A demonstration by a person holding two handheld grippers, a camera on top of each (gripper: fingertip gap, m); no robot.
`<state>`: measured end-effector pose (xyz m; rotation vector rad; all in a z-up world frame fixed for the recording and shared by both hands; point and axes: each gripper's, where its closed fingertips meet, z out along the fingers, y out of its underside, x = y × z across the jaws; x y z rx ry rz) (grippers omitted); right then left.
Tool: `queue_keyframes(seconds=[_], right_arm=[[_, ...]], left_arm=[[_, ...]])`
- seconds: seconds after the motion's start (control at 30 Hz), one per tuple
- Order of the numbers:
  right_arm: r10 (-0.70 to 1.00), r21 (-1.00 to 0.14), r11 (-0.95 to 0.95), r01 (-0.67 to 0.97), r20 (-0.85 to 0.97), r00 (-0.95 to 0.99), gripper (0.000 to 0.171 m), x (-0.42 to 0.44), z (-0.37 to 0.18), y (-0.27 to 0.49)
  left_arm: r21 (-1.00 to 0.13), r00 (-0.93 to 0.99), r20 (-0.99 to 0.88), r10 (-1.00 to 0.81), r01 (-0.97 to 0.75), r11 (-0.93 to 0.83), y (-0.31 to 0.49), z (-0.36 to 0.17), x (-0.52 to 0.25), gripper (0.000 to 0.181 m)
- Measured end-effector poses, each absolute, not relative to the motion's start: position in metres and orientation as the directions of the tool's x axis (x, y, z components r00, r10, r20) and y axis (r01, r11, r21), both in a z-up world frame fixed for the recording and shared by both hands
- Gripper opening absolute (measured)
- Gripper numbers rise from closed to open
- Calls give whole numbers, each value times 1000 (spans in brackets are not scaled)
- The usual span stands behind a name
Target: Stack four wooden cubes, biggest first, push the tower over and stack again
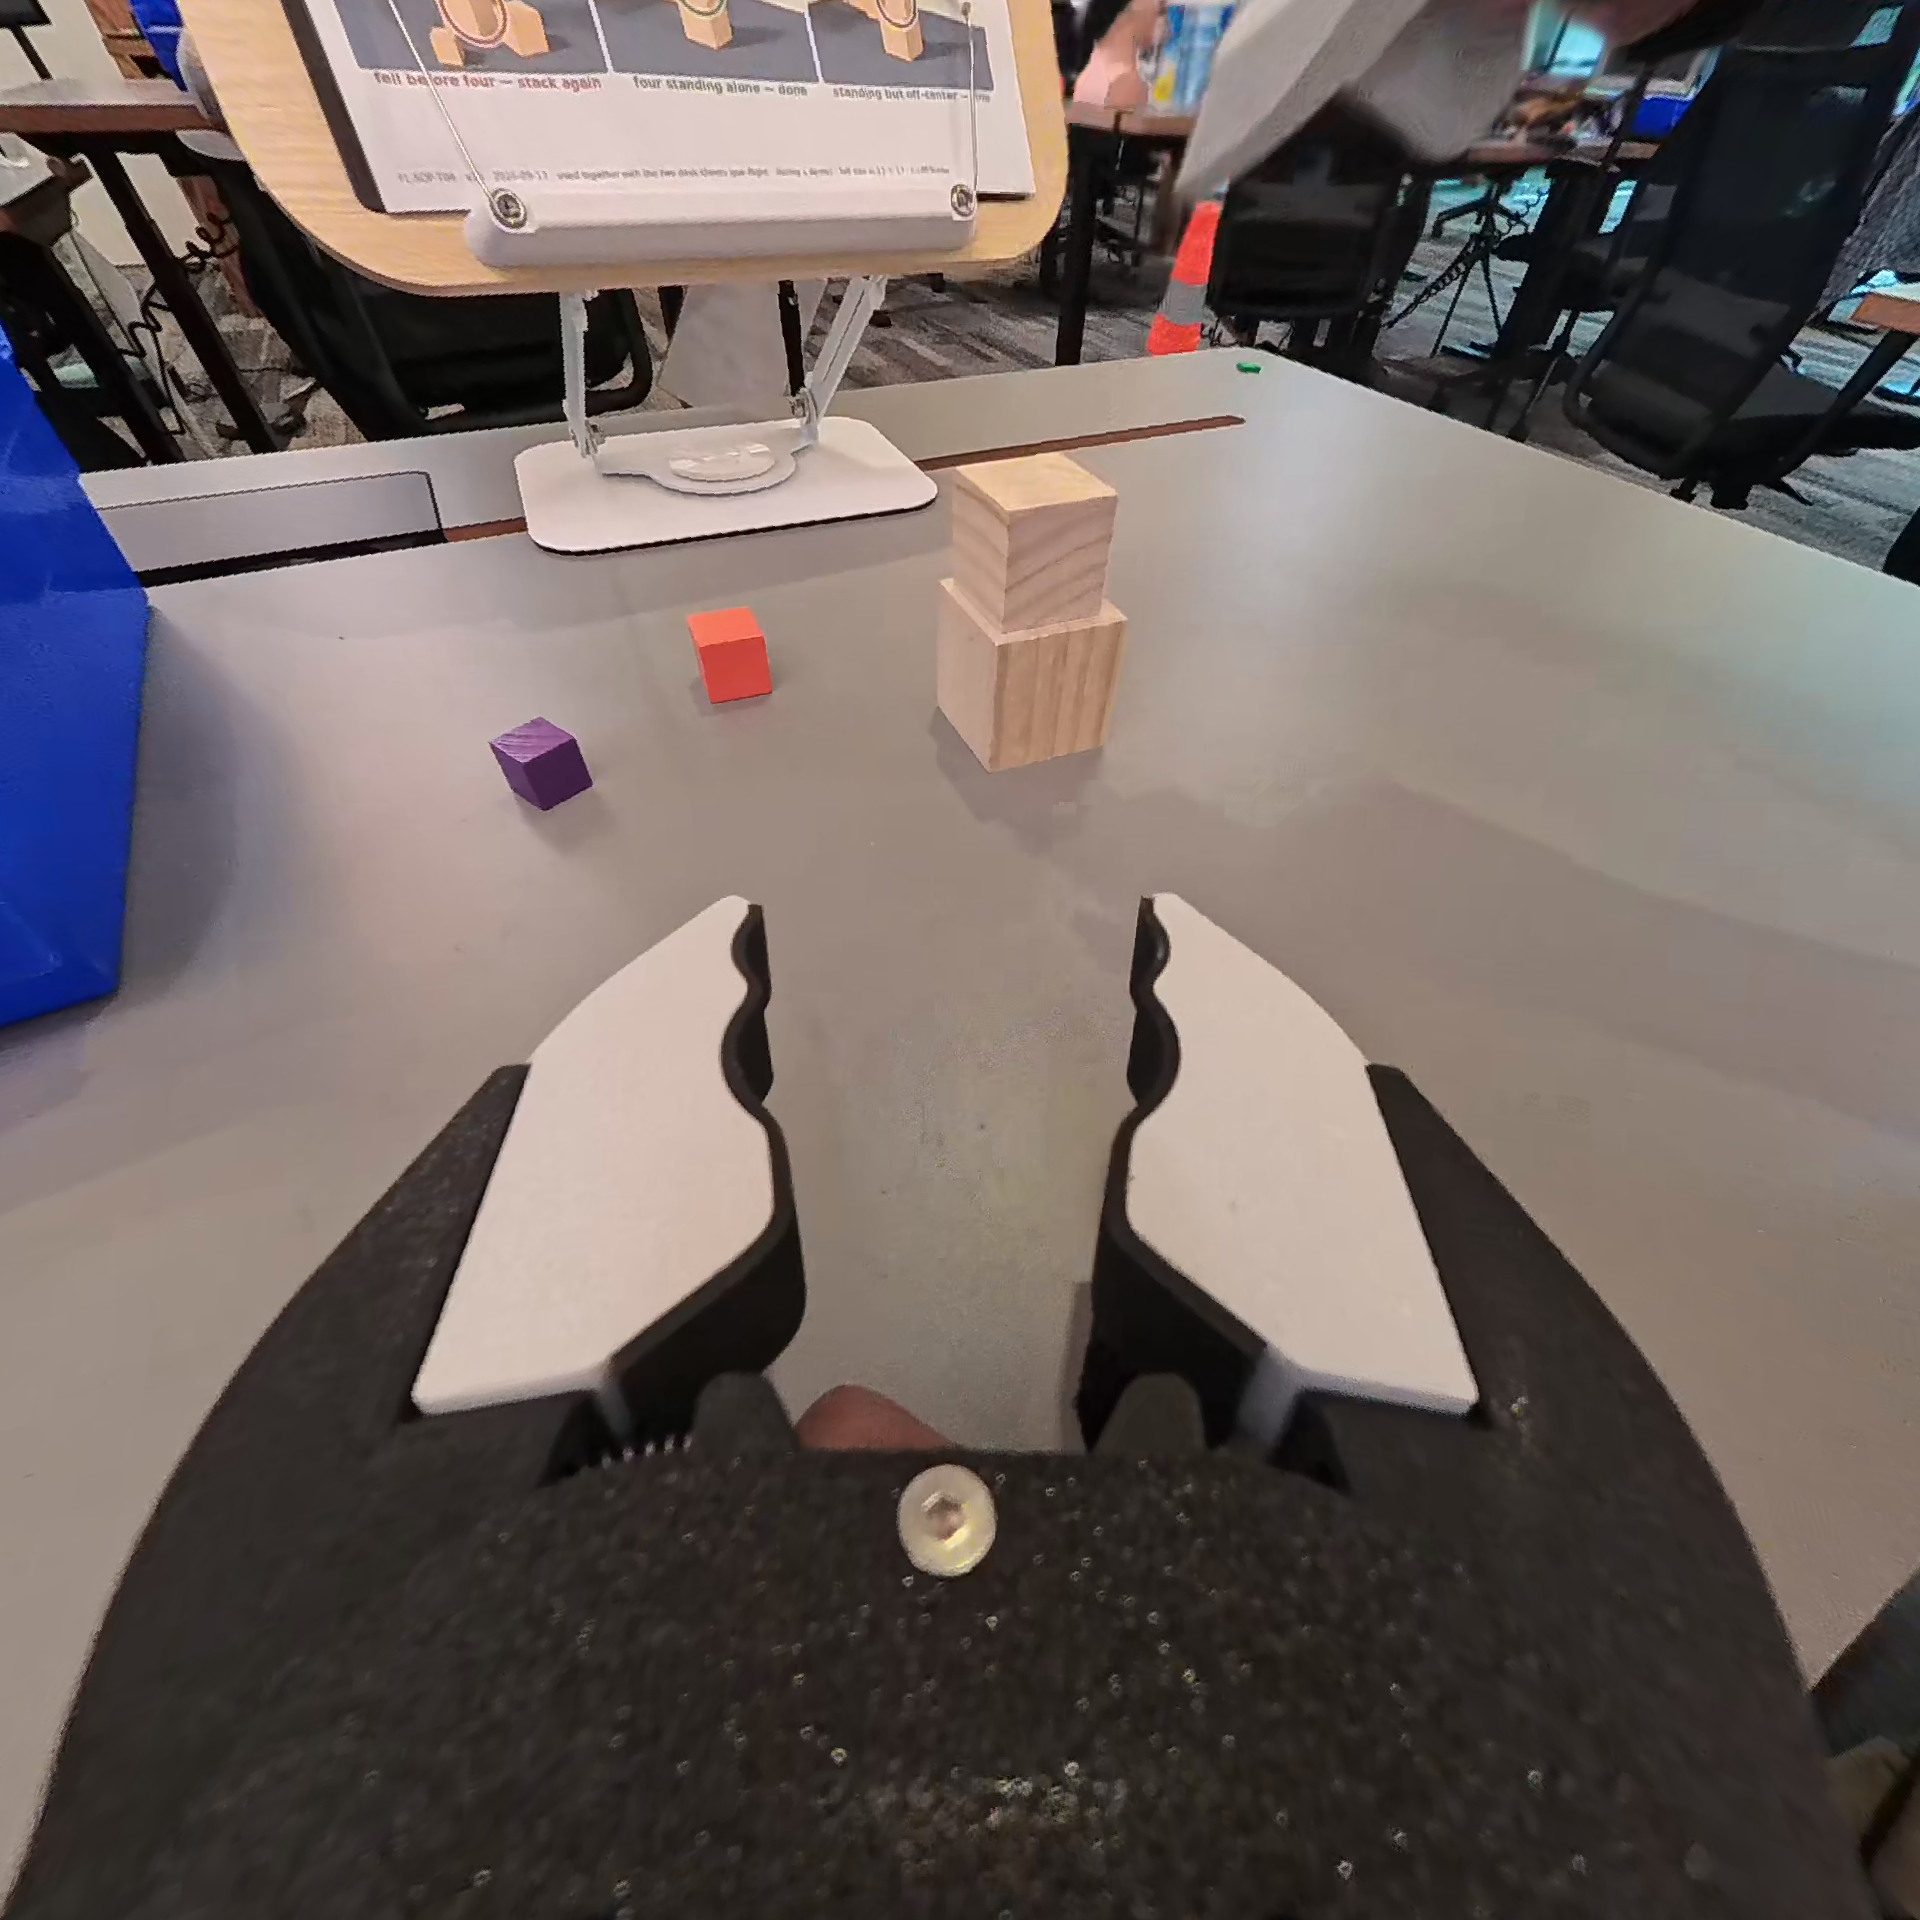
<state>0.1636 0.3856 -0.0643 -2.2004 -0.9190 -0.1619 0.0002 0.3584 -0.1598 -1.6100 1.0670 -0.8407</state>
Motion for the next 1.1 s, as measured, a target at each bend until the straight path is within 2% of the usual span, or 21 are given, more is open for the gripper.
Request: queue_keyframes(seconds=[0.13, 0.23, 0.37, 0.47, 0.57, 0.83, 0.9, 1.0, 1.1], right_arm=[[249, -804, -280, 525, 467, 848, 60, 152, -36, 327], [45, -928, -185, 323, 320, 946, 56, 143, -58, 283], [-107, -984, -152, 89, 106, 989, 61, 143, -100, 252], [-162, -984, -172, 45, 73, 984, 69, 148, -122, 241], [-173, -986, -165, 7, 36, 984, 67, 150, -130, 235], [-151, -969, -245, 42, 81, 985, 68, 152, -145, 241], [-142, -967, -248, 53, 91, 986, 67, 152, -144, 242], [-121, -966, -253, 50, 83, 989, 67, 150, -146, 244], [-95, -964, -261, 43, 70, 993, 67, 147, -149, 247]], left_arm=[[-963, 386, 16, -922, -241, -117, 360, -159, -3, 67], [-963, 409, 10, -912, -241, -118, 364, -159, -5, 67], [-966, 424, -5, -906, -236, -105, 367, -157, -6, 67], [-963, 425, -39, -904, -258, -80, 368, -159, -4, 69], [-956, 414, -38, -910, -279, -87, 368, -162, -2, 71], [-930, 255, -44, -966, -364, -54, 354, -171, 8, 72], [-891, 54, -80, -995, -451, 48, 341, -171, 17, 60], [-776, -110, -254, -961, -570, 270, 367, -161, 26, 70], [-665, -283, -276, -918, -634, 396, 397, -151, 45, 67]])
